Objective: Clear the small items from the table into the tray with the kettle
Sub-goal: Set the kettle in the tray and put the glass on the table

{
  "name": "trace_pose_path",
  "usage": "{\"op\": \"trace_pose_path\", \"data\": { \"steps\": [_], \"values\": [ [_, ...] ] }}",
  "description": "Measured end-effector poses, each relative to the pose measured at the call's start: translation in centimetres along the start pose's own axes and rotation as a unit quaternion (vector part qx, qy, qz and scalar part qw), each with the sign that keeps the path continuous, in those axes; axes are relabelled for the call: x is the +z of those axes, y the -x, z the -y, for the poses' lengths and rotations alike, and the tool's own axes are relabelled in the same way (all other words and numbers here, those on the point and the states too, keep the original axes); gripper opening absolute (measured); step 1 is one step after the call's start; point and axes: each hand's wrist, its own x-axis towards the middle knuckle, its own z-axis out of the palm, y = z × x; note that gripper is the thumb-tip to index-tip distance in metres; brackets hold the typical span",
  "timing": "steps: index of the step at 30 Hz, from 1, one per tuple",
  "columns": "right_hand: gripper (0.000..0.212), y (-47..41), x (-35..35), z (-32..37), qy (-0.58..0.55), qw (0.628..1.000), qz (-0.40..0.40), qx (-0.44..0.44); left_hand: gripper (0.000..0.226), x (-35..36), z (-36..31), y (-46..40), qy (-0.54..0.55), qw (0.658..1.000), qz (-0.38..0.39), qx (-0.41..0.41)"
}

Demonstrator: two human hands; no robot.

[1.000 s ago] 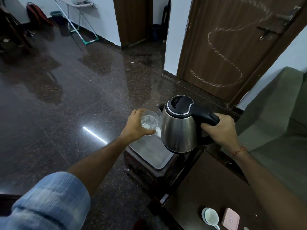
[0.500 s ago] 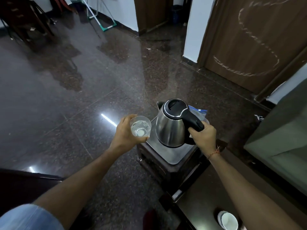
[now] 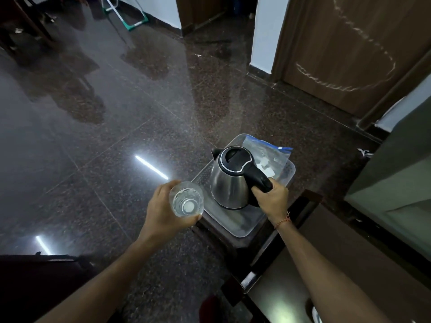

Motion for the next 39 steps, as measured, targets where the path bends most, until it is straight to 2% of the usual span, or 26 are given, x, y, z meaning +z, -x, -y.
{"op": "trace_pose_path", "data": {
  "steps": [8,19,22,24,28,33,39],
  "values": [
    [0.026,-0.5,0.9,-2.3,0.004,1.0,-0.011,0.016,0.097,0.2,0.2,0.3,0.012,1.0,0.018,0.002],
    [0.028,0.4,0.1,-2.9,0.012,0.998,0.036,0.047,0.096,0.6,0.1,0.8,0.009,0.999,0.046,0.008],
    [0.025,0.9,-1.0,-2.0,0.02,0.996,0.078,0.047,0.093,0.6,-0.7,1.0,0.018,0.998,0.052,0.023],
    [0.037,1.6,-2.1,-1.1,0.011,0.996,0.087,0.031,0.091,0.5,-1.4,1.2,0.032,0.997,0.066,0.03],
    [0.058,3.2,-4.8,2.0,-0.003,0.997,0.074,-0.009,0.088,0.5,-3.2,1.5,0.049,0.993,0.094,0.045],
    [0.063,5.2,-9.3,6.5,-0.015,0.996,0.081,-0.044,0.09,0.8,-6.3,1.4,0.062,0.988,0.116,0.087],
    [0.067,7.9,-16.2,10.2,-0.011,0.998,0.033,-0.054,0.09,2.1,-12.2,1.2,0.073,0.974,0.151,0.153]
  ]
}}
